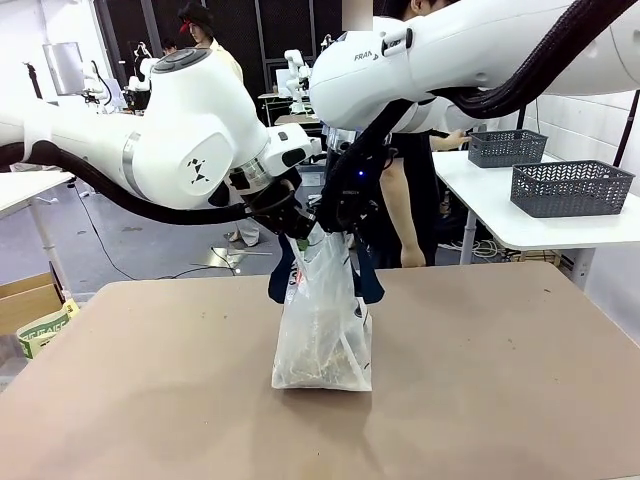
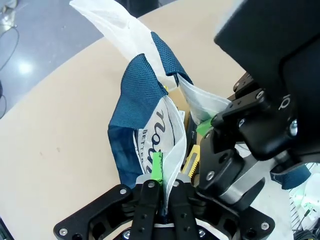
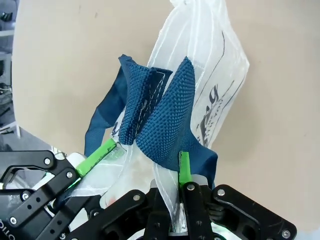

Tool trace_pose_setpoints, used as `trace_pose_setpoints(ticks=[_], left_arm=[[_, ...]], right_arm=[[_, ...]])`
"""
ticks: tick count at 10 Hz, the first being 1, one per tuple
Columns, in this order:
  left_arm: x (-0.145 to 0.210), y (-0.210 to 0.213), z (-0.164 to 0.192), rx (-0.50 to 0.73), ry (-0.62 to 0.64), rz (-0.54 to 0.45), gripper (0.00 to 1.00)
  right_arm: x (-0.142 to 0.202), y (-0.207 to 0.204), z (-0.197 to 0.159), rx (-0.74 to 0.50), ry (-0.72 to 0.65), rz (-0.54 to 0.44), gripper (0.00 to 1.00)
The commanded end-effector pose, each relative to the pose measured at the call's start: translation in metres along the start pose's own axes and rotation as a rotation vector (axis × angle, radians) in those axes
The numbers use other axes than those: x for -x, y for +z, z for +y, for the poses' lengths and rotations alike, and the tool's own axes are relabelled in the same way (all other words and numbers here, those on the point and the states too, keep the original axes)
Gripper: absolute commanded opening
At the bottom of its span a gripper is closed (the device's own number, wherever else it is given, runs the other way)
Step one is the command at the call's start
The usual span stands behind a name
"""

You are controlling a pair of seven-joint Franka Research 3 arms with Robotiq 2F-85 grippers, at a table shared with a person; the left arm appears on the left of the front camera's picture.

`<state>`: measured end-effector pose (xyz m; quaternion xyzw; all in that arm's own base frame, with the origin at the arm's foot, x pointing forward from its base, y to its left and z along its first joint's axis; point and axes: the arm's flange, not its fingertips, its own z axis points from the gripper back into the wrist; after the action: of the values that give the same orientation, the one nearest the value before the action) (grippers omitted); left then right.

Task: Transfer purchased items from the store into the shopping bag.
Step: Move the Reusable shopping bag to the right side of the table.

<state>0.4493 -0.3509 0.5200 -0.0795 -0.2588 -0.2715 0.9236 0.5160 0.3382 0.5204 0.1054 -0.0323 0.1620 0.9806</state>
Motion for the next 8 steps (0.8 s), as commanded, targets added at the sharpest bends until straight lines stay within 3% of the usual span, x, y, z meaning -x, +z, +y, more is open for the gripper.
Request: trace_pose_setpoints(ticks=[1,5,8], left_arm=[[0.008,0.007,0.002,0.039,-0.004,-0.05,0.19],[0.01,0.019,-0.007,0.098,-0.045,-0.111,0.97],[0.017,0.027,-0.011,0.166,-0.061,-0.109,1.0]], right_arm=[[-0.005,-0.001,0.005,-0.023,-0.033,0.006,0.0],[-0.008,-0.001,0.005,-0.034,-0.059,0.002,0.0],[-0.009,-0.001,0.004,-0.031,-0.067,0.001,0.0]])
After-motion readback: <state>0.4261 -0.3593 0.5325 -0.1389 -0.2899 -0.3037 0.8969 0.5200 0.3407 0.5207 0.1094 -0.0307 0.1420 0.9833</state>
